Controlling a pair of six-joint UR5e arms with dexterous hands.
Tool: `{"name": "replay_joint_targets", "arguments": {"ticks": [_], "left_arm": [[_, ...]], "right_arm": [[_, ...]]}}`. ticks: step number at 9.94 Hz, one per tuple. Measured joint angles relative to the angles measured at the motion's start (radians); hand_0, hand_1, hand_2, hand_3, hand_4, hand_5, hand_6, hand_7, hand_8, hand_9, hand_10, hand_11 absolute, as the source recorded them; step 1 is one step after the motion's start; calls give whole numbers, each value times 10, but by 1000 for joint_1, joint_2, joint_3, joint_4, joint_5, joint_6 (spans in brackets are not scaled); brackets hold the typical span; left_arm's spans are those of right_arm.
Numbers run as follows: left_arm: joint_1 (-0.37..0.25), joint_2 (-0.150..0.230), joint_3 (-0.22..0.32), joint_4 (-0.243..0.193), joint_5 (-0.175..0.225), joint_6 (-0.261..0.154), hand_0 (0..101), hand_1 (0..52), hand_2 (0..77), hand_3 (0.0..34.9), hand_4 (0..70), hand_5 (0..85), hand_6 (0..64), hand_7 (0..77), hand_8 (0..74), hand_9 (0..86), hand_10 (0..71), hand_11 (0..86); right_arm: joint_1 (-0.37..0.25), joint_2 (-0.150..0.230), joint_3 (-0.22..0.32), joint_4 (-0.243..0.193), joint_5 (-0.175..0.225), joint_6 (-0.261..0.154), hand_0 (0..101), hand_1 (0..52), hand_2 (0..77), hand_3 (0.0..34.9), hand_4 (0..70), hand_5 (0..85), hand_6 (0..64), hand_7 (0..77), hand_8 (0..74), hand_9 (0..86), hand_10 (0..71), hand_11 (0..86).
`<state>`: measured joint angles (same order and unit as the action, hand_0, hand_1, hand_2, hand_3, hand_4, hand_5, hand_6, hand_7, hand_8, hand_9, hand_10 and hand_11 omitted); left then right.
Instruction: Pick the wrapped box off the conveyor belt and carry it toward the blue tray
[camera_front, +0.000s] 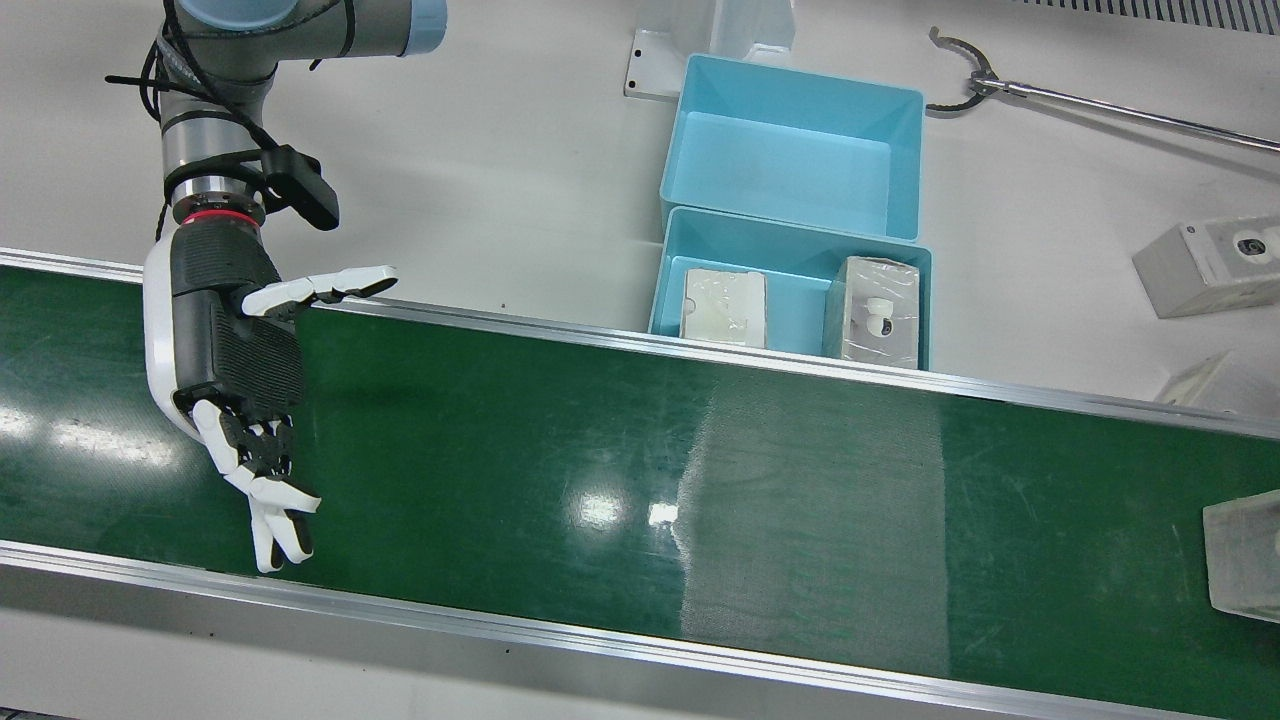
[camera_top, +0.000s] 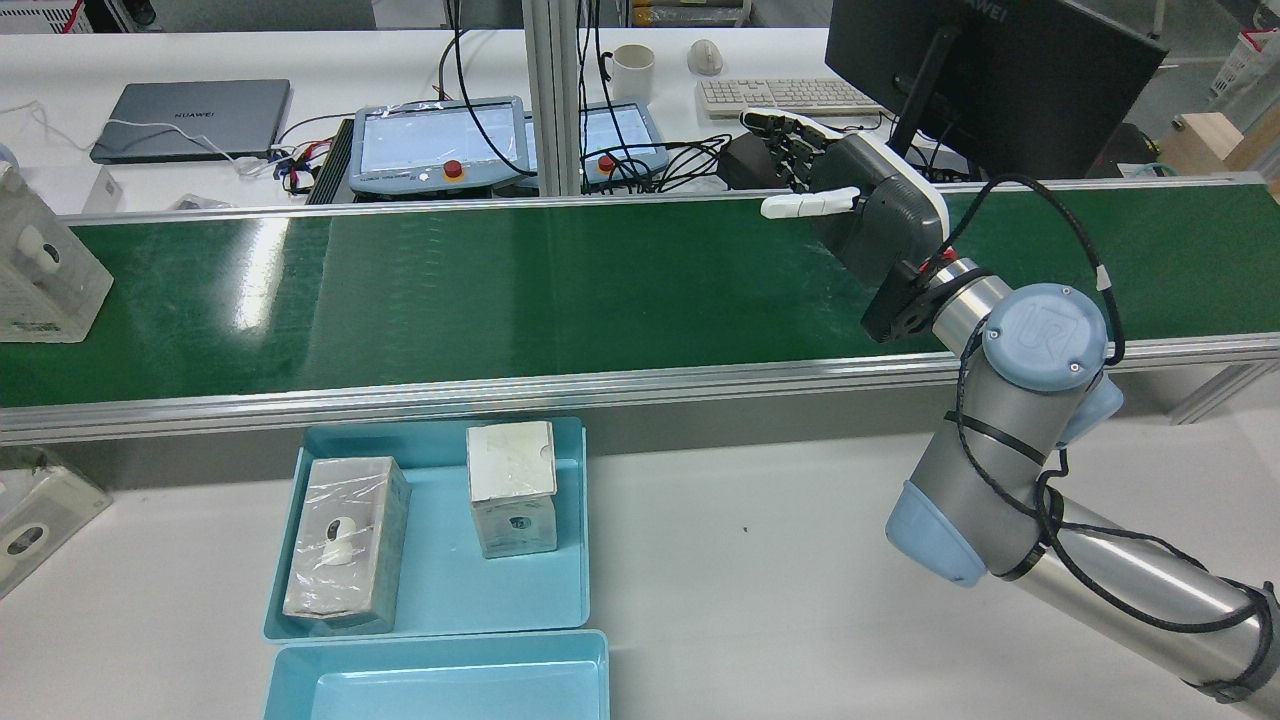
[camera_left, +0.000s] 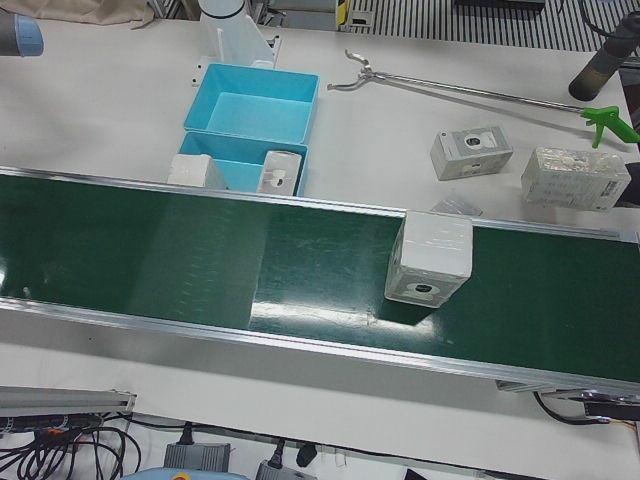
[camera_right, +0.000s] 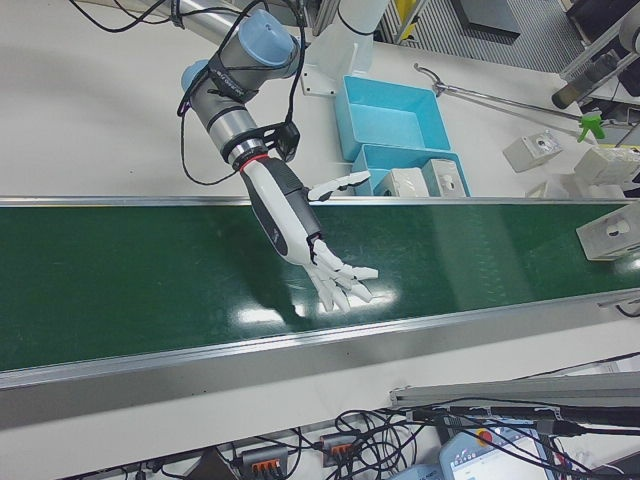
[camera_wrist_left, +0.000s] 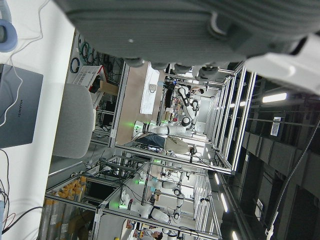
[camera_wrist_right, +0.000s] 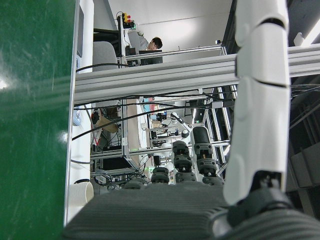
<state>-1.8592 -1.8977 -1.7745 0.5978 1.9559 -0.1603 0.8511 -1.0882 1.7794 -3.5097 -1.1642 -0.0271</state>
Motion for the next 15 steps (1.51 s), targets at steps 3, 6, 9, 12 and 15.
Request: {"name": "replay_joint_targets", "arguments": {"ticks": [3,6,9,12,15], "left_arm": [[0,0,0,0,0,0,0,0,11,0,0,11,5,5,5,0,5,5],[0,0,0,0,0,0,0,0,5,0,0,11,5,5,5,0,5,5],[0,0,0,0,0,0,0,0,5,0,0,11,5,5,5,0,5,5],[0,0,0,0,0,0,0,0,5,0,0,11,5,5,5,5,5,5],[0,0,0,0,0,0,0,0,11,0,0,11,5,5,5,0,5,5]], "right_arm": [[0,1,-1,0,0,-1,480,147,82,0,109,229,44,44,16,49,0,11],[0,0,-2,0,0,-2,479,147,82,0,109,229,44,44,16,49,0,11],[-1,0,-2,0,0,-2,479,136,82,0,109,229,44,44,16,49,0,5],[-2,0,-2,0,0,-1,479,136,82,0,109,240,44,44,16,49,0,5],[-1,1,0,0,0,0,478,136,82,0,109,240,38,44,16,49,0,5]]}}
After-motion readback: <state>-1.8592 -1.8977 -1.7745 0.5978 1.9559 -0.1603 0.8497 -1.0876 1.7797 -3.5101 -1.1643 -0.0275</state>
